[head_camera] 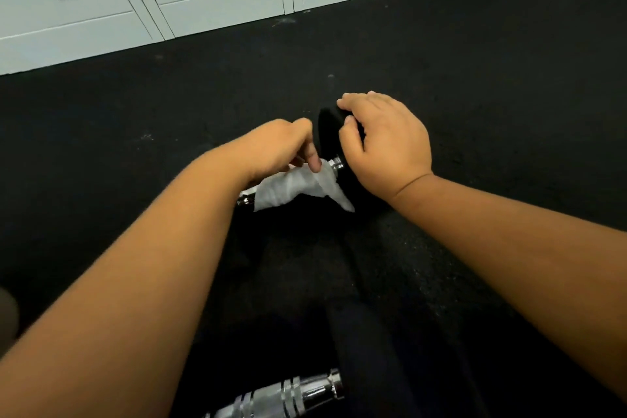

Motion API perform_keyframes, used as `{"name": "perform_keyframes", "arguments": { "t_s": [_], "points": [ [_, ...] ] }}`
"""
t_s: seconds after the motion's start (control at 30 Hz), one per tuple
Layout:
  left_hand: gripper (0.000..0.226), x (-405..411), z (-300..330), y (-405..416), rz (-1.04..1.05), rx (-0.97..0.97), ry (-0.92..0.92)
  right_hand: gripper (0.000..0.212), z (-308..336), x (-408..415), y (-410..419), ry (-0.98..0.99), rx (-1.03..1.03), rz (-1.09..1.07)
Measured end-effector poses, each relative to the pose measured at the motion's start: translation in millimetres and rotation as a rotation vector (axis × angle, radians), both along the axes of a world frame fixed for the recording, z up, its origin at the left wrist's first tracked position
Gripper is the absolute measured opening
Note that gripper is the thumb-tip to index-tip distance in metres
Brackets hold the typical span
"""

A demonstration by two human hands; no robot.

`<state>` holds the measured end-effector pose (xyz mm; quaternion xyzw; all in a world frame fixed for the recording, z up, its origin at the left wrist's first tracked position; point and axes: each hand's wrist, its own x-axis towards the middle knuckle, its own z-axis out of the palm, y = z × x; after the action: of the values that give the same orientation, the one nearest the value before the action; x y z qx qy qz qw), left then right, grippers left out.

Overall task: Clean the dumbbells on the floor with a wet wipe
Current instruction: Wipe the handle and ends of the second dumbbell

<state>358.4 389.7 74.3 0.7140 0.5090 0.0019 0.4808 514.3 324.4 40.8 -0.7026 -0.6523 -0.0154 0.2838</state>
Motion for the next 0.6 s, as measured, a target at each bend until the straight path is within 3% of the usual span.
{"name": "perform_keyframes", "arguments": {
  "t_s": [0.07, 0.13, 0.23, 0.33, 0.4, 0.5, 0.6],
  "points": [
    [0.039, 13.7, -19.4, -4.4, 0.119, 0.219, 0.029, 0.036, -0.7, -0.3, 1.8, 0.012, -0.010, -0.005],
    [0.029, 27.3, -42.0, -11.2, 0.153, 0.420, 0.215, 0.036, -1.1, -0.5, 3.0, 0.019, -0.015, 0.001],
    [0.037, 35.9, -68.4, -31.2, 0.025, 0.543, 0.545, 0.037, -0.4, 0.1, 1.9, 0.015, -0.019, 0.008],
    [0.029, 27.6, -88.6, -51.1, -0.043, 0.901, 0.489, 0.037, -0.8, 1.3, -1.1, 0.013, 0.001, 0.016],
    [0.042, 16.2, -105.7, -58.1, -0.121, 1.024, 0.466, 0.037, -1.0, 0.7, -2.1, 0.016, 0.017, 0.019],
    [0.046, 13.1, -94.2, -57.5, -0.163, 0.986, 0.480, 0.037, -1.1, 1.3, -1.9, 0.022, 0.024, 0.016],
    [0.029, 24.6, -69.9, -34.6, -0.148, 0.717, 0.490, 0.039, -1.8, 1.0, 0.5, 0.033, -0.014, 0.016]
  ]
}}
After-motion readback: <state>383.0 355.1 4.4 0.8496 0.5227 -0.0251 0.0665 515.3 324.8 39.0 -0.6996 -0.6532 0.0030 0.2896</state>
